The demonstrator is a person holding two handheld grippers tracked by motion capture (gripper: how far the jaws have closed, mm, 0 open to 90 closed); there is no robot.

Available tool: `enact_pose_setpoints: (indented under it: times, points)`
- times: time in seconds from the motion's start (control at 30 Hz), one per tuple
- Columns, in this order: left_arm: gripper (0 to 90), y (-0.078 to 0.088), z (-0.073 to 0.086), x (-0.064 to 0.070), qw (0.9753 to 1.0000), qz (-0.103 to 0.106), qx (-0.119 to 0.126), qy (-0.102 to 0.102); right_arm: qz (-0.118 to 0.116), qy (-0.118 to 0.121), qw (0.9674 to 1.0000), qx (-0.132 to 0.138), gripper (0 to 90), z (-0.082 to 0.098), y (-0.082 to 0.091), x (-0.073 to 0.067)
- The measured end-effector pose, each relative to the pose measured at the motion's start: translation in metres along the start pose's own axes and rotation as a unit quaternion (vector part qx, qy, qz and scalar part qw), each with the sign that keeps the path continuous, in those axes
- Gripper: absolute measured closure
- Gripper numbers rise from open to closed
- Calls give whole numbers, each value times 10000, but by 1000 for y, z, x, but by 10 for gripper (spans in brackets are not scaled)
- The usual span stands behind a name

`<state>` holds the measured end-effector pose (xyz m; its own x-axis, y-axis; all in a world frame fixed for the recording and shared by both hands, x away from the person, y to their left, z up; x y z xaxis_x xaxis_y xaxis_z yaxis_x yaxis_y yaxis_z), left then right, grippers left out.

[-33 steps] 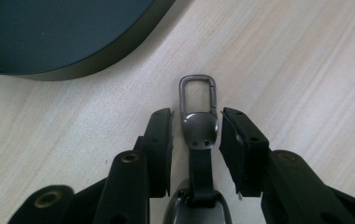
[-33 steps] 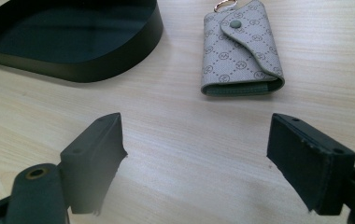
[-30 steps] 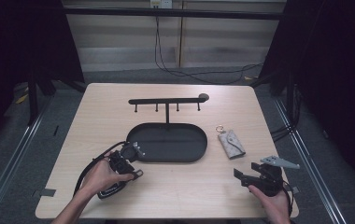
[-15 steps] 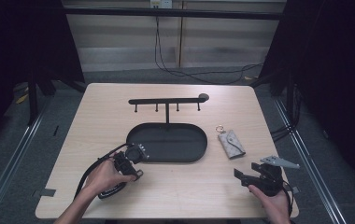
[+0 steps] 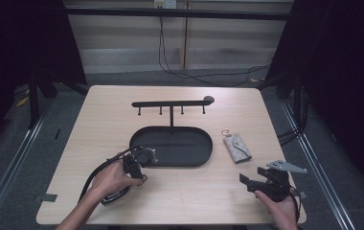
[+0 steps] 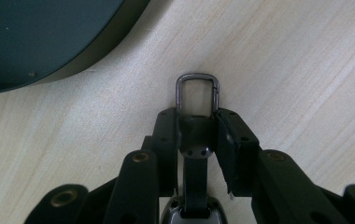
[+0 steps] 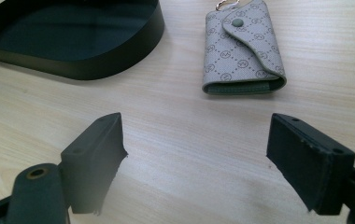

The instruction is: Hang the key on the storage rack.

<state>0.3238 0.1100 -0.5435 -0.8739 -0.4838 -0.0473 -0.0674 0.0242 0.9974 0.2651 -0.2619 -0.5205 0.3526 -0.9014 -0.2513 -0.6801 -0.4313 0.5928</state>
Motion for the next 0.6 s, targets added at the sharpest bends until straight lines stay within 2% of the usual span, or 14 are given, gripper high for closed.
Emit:
enact_pose_setpoints:
  times: [0.43,0.5,0.6]
  points:
    - [705,0,1,-1,9999,35,61,96,16,-19,10000,-11,188,0,-1,1]
    - [705,0,1,-1,9999,64,58,106,11,-16,10000,-12,187,0,-1,0]
    - [704,1,2,-3,9996,218,137,135,13,-14,10000,-12,188,0,0,0]
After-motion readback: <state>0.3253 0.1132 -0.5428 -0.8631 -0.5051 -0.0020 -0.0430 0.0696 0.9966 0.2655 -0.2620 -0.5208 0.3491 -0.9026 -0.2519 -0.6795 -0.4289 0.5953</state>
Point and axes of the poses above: each handheld gripper's, and its own axes: y roughly backward along the jaws, z roughly out of its underside, x roughly to its right, the point moved 8 cm from there along -y, roughly forward along the jaws, and after that the axes turned 5 degrees about -z, right-handed, at the moved point
